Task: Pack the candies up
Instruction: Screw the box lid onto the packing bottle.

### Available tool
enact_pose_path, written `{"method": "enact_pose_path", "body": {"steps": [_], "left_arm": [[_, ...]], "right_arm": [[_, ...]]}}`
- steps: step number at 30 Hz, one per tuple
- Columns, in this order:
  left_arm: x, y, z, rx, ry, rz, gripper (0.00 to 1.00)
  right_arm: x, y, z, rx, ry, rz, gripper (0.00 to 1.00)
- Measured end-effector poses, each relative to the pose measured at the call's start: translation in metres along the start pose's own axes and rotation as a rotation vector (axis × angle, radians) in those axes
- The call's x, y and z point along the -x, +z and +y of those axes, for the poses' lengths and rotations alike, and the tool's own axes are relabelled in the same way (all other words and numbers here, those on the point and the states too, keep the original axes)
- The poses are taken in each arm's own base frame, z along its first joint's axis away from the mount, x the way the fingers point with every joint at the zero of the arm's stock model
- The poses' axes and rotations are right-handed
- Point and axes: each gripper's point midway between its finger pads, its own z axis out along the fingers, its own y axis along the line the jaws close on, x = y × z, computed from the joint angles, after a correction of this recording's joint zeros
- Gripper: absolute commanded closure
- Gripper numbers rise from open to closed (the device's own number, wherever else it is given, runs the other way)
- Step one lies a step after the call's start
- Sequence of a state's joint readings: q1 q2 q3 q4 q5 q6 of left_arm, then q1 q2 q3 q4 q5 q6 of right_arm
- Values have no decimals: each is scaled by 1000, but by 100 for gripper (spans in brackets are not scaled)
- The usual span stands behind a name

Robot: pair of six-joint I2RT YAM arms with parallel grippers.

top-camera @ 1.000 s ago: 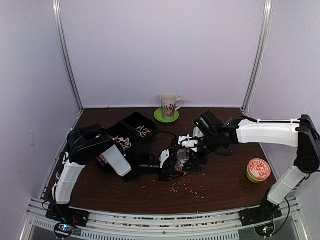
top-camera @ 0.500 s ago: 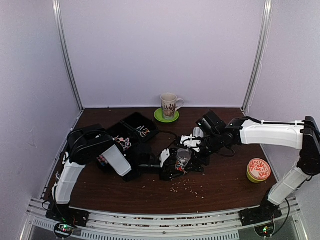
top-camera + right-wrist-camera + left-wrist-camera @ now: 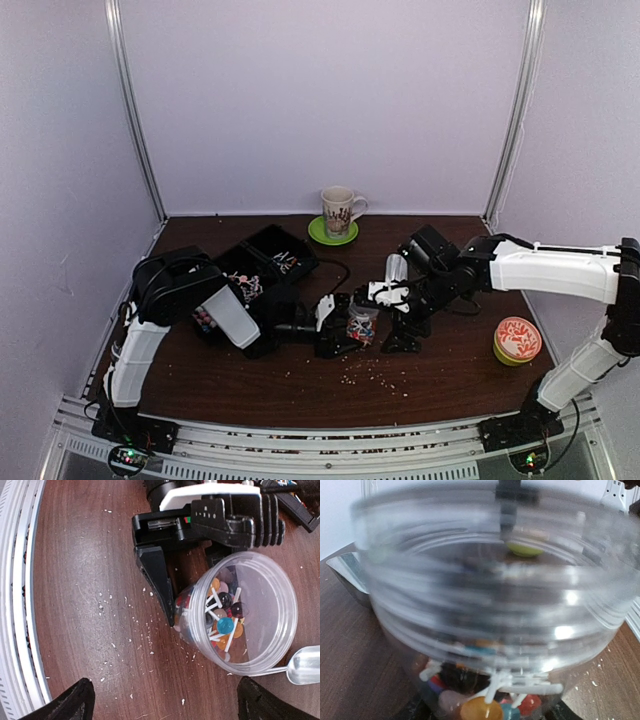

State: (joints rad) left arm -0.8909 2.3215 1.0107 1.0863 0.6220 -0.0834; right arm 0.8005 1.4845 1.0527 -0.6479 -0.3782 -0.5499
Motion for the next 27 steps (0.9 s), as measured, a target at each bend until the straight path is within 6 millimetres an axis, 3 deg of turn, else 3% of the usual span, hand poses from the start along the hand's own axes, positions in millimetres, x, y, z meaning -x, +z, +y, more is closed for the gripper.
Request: {"method": "enact_pose_path", "body": {"steps": [8,12,19,27], "left_arm": [[-2,-1,-15,-94,4,4,81],[-2,0,-20,-128,6,7,81],[-2,4,-28,-173,16,18,81],[-2,5,-33,-188,27,20,81]], "right_arm": [[29,-17,-10,-13,-152,-56,0],[43,-14,-16,-6,-205,-73,1],[41,1,-12,69,-255,-58,4],[40,-1,-13,109,-250,-76,13]]}}
